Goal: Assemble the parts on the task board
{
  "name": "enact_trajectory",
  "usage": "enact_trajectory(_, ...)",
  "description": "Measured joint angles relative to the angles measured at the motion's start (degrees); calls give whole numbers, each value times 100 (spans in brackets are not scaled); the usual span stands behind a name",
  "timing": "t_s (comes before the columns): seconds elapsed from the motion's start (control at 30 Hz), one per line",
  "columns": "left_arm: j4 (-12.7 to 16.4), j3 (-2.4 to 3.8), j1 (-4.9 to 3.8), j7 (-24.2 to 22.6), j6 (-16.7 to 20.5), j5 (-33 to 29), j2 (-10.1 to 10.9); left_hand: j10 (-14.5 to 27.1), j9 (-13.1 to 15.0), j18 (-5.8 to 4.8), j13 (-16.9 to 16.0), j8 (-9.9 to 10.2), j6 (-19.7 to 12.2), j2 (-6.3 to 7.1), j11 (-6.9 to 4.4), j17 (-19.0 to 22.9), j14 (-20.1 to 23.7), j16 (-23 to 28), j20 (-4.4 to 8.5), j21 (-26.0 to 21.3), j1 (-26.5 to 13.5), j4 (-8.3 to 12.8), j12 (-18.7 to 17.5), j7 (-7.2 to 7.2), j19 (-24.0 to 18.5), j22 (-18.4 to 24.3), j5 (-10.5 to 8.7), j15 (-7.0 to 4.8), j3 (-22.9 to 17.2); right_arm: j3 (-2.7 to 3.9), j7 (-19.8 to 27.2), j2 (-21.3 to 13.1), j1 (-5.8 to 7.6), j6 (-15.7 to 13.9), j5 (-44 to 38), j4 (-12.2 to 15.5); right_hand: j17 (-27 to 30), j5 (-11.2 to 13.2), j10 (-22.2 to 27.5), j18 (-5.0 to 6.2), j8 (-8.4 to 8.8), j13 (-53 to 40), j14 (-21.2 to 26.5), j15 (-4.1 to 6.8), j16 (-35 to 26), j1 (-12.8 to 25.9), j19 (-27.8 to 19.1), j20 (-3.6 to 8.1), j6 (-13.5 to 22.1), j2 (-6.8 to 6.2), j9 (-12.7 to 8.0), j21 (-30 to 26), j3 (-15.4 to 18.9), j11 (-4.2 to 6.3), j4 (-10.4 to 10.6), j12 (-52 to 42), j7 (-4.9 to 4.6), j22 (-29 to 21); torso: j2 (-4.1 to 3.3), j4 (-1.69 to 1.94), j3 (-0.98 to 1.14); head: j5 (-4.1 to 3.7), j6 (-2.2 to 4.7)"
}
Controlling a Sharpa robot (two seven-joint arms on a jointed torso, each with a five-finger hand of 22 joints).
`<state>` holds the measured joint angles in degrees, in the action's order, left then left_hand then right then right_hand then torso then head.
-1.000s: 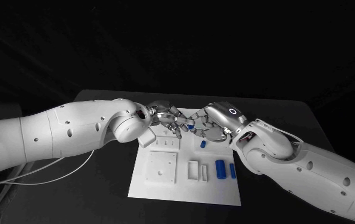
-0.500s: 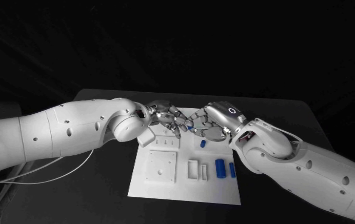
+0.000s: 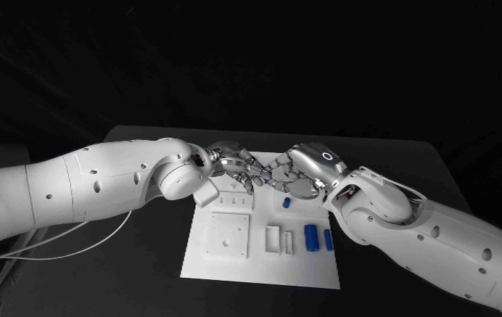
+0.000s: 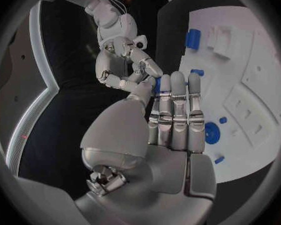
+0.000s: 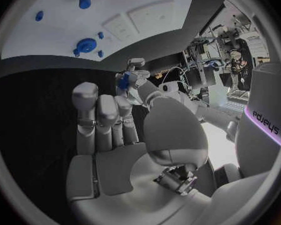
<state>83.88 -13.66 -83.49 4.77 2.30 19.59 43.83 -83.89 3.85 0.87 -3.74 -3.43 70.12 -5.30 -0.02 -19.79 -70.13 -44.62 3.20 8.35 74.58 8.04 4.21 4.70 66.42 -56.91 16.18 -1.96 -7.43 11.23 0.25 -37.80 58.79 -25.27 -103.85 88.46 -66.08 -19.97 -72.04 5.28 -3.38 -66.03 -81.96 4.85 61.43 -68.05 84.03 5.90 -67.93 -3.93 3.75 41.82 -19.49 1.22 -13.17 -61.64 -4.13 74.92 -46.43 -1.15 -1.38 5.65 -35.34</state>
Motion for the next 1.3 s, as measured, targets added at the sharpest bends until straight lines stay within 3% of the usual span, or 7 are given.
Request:
enact_trajectory(0.2, -18, -1, 1, 5, 67, -10, 12, -13, 12, -1, -9, -7, 21, 143, -42, -103, 21, -236, 52, 39, -234, 9, 94, 21, 11, -260, 155, -61, -373, 2, -17, -50, -19, -138, 8, -26, 260, 79, 290, -3, -34, 262, 199, -107, -363, 48, -5, -56, 606, -219, -13, -458, 21, -102, 67, 358, -147, 0, 0, 0, 0, -1, 8)
enact_trajectory(0.27, -20, -2, 5, 5, 111, -39, 16, -7, 13, 0, -16, -7, 21, 160, -48, -110, 21, -269, 72, 39, -252, 17, 148, 21, 32, -345, 155, -61, -452, 2, -24, -85, -37, -226, 28, -30, 353, 225, 336, 8, -33, 350, 241, -131, -446, 15, -4, -117, 692, -272, -13, -639, 155, -133, 201, 422, -183, 0, 0, 1, 0, -1, 12)
enact_trajectory(0.37, -26, -2, 20, 2, 212, -123, 30, -6, 15, 0, -16, -19, 21, 182, -48, -116, 10, -309, 72, 39, -274, 9, 196, 21, 32, -415, 104, -72, -485, 2, -29, -151, -69, -425, 98, -33, 459, 297, 398, 93, -33, 442, 276, -166, -503, -38, 1, -122, 746, -325, -13, -864, 365, -152, 359, 452, -196, 0, 1, -1, 0, -1, 28)
enact_trajectory(0.5, -27, -2, 64, -45, 403, -322, 58, -18, 18, -1, -27, -23, 21, 188, -60, -138, 3, -385, 93, 39, -279, 10, 288, 21, 52, -495, 61, -79, -486, 23, -32, -229, -106, -706, 256, -53, 541, 444, 448, 104, -33, 520, 323, -175, -508, -108, 1, -122, 791, -395, -13, -1038, 639, -163, 520, 452, -201, 0, 2, -4, -1, -1, 45)
enact_trajectory(0.8, 97, -5, 149, -411, 1034, -1242, 128, -19, 100, 0, -267, -22, 20, 210, -163, -314, 21, -886, 182, 80, -300, -1, 872, 19, 142, -865, 84, -163, -424, 113, -21, -322, -221, -1127, 767, -171, 577, 452, 448, 103, -33, 555, 325, -177, -508, -210, -20, -143, 711, -361, -13, -1138, 763, -163, 628, 439, -170, -1, 4, -12, -3, -1, 73)
enact_trajectory(1.13, 247, -5, 231, -814, 1612, -2098, 180, -37, 100, -1, -694, -5, 47, 188, -272, -507, -139, -1513, 307, 285, -370, 35, 1752, -6, 373, -1273, 86, -322, -342, 179, -18, -160, -375, -1383, 660, -256, 367, 826, 259, 125, -32, 366, 223, -75, -210, -308, 2, -120, 231, -338, -8, -618, 676, -59, 527, 173, -20, -1, 8, -2, 8, 2, 144)
enact_trajectory(1.3, 287, -4, 280, -935, 1847, -2297, 191, -55, 100, -1, -964, 14, 62, 203, -305, -590, -185, -1909, 357, 460, -385, 62, 2246, -21, 424, -1636, 82, -366, -315, 214, -151, -11, -398, -1451, 538, -284, 327, 932, 251, 127, -32, 346, 202, -95, -196, -262, 2, -120, 223, -384, -8, -563, 922, -50, 725, 158, -13, -1, 7, -2, 5, -18, 181)
